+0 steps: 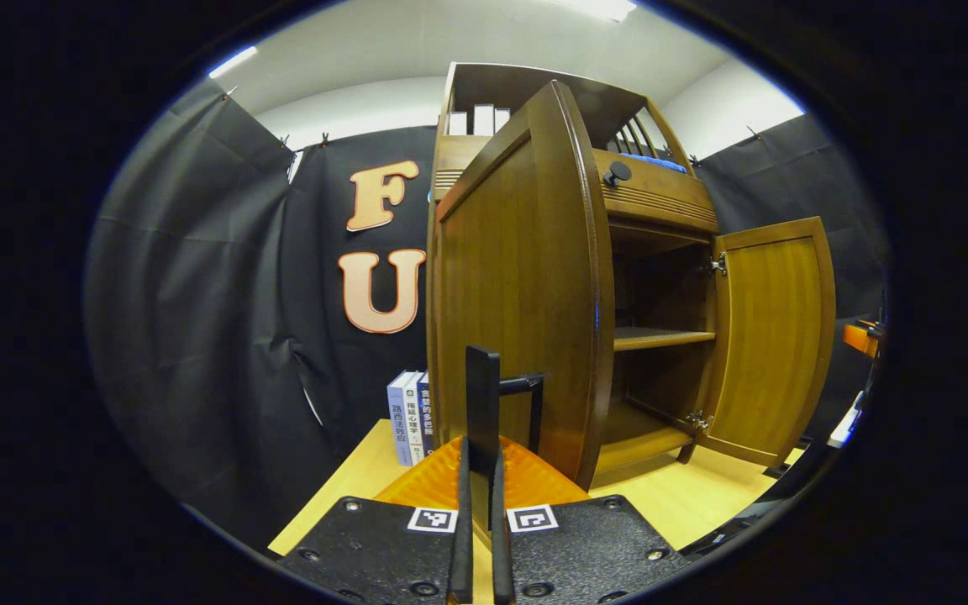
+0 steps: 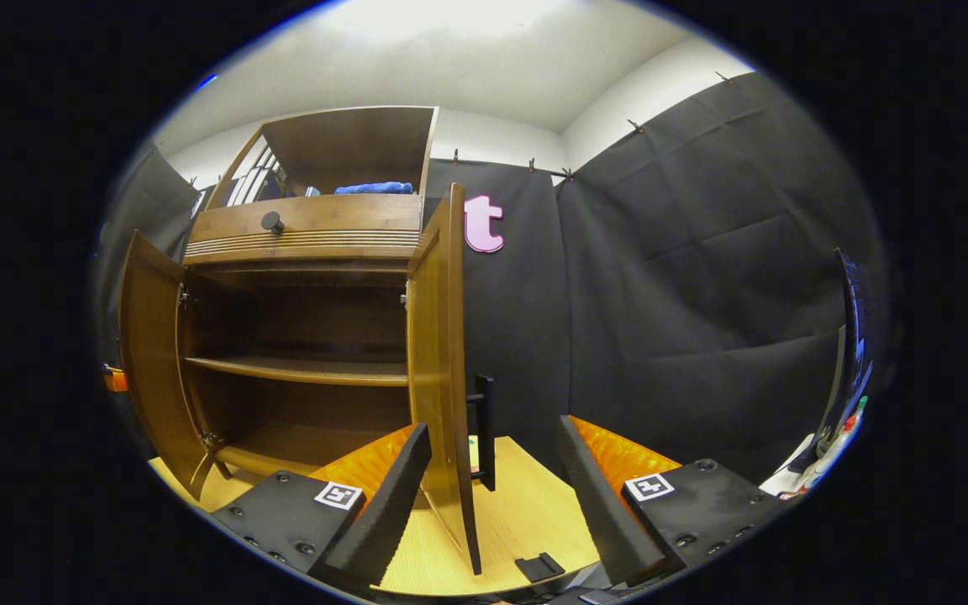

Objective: Open the right door of the double-door shoe cabinet with the right hand, and open the left door with the left hand.

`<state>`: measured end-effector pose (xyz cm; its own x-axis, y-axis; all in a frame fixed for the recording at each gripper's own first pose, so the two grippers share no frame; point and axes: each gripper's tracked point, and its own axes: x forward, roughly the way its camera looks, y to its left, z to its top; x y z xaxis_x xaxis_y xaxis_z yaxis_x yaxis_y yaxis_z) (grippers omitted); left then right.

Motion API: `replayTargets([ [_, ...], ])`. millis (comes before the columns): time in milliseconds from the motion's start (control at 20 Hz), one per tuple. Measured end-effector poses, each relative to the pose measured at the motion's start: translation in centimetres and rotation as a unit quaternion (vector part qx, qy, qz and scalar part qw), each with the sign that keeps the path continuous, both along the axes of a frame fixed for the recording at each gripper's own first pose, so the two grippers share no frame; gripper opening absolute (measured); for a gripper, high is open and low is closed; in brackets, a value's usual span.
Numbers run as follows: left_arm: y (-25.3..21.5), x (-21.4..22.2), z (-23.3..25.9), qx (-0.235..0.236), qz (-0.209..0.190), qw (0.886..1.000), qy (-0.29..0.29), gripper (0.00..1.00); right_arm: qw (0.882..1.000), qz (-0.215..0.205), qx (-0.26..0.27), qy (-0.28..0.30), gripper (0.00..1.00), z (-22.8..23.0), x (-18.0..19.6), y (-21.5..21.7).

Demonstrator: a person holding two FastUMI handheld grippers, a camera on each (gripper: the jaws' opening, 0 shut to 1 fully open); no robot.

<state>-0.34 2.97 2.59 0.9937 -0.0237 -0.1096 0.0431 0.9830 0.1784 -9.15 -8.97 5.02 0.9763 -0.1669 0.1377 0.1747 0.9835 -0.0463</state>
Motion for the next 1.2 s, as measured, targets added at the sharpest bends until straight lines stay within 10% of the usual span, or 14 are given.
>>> replayTargets([
  [1200,7.7,-1.9,-1.0,-0.030,0.030,0.999,0.007,0.02,1.000,0.005,-0.003,0.010,0.98,-0.4,1.3,3.0],
])
